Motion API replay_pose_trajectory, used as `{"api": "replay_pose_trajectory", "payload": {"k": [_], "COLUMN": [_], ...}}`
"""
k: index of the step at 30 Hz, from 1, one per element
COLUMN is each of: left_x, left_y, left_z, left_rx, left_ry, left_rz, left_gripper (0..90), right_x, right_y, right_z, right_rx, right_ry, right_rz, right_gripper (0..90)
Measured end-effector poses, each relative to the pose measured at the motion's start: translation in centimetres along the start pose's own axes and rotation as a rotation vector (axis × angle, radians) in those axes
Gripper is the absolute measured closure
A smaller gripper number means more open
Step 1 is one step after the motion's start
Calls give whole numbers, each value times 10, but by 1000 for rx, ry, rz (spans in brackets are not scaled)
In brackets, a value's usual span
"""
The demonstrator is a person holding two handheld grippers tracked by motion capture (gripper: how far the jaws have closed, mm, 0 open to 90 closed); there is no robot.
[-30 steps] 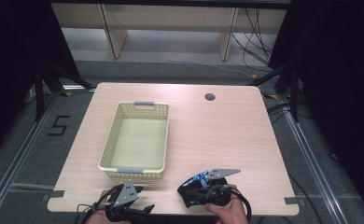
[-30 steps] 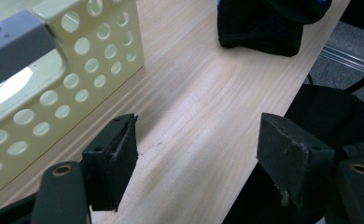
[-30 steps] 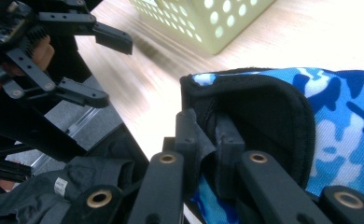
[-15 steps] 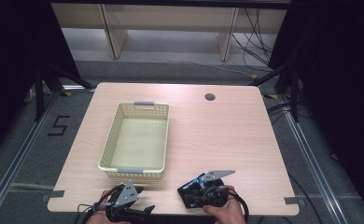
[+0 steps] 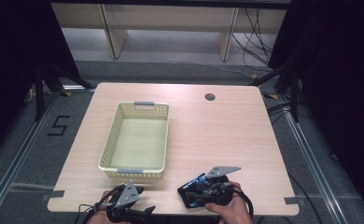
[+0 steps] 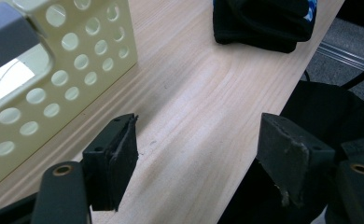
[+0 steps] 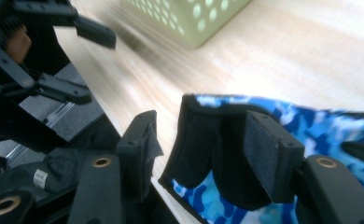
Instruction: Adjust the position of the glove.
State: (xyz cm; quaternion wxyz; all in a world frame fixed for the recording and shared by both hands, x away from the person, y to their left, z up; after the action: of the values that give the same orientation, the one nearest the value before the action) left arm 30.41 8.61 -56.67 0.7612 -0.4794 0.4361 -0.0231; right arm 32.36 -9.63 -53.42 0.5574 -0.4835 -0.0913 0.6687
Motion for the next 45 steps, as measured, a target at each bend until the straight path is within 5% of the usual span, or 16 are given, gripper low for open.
{"api": "replay_pose_trajectory", "payload": {"k": [6, 7, 8, 10, 11, 12, 22, 23, 29, 34, 36, 40, 41, 42, 43, 45], "left_x": [1, 1, 1, 2, 3, 3, 21, 23, 27, 34, 34, 35, 37, 38, 38, 38], "left_y": [-2, -3, -5, -11, -14, -15, -37, -39, -44, -47, -47, -48, -46, -46, -44, -43], "left_z": [-4, -6, -8, -12, -18, -17, -31, -35, -41, -46, -42, -44, -41, -44, -43, -46], "left_rx": [-53, -48, -44, -26, -76, -35, -27, -74, -24, -74, -27, -58, -5, -35, -3, -16], "left_ry": [23, 35, 37, 54, 72, 67, 93, 95, 117, 126, 116, 114, 103, 99, 96, 113], "left_rz": [-1, 3, 1, -14, -22, -9, -30, -32, -15, -16, -19, -18, -13, -9, 0, 5], "left_gripper": [287, 288, 289, 291, 291, 292, 291, 291, 291, 289, 288, 287, 287, 287, 287, 286], "right_x": [-29, -41, -47, -55, -55, -56, -47, -46, -39, -32, -33, -32, -29, -28, -27, -26], "right_y": [-9, -4, -1, 8, 12, 14, 23, 23, 19, 18, 20, 19, 18, 20, 22, 24], "right_z": [-11, -22, -33, -46, -47, -54, -70, -73, -76, -79, -81, -81, -81, -79, -80, -80], "right_rx": [10, 54, 30, 72, 126, 92, 127, 124, 102, 118, 97, 85, 89, 69, 64, 48], "right_ry": [56, 102, 132, 188, 195, 205, 208, 215, 191, 195, 193, 204, 200, 153, 164, 206], "right_rz": [-81, -101, -101, -98, -97, -96, -52, -53, -43, -46, -18, -20, -44, -17, -2, 27], "right_gripper": [448, 450, 449, 449, 449, 447, 426, 426, 429, 441, 445, 452, 462, 473, 479, 532]}}
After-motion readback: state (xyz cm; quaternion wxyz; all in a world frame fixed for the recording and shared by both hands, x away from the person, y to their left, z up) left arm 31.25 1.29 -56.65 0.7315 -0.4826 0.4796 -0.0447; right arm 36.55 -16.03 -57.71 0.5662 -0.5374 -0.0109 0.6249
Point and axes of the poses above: each handheld gripper's, and its own axes: x roughly forward along the jaws, y roughly out of its underside, z roughly to its left, the point moved 10 cm from there along x, roughly forward along the jaws, and after that the axes turned 14 degrees about -y, right-handed, at the moved point
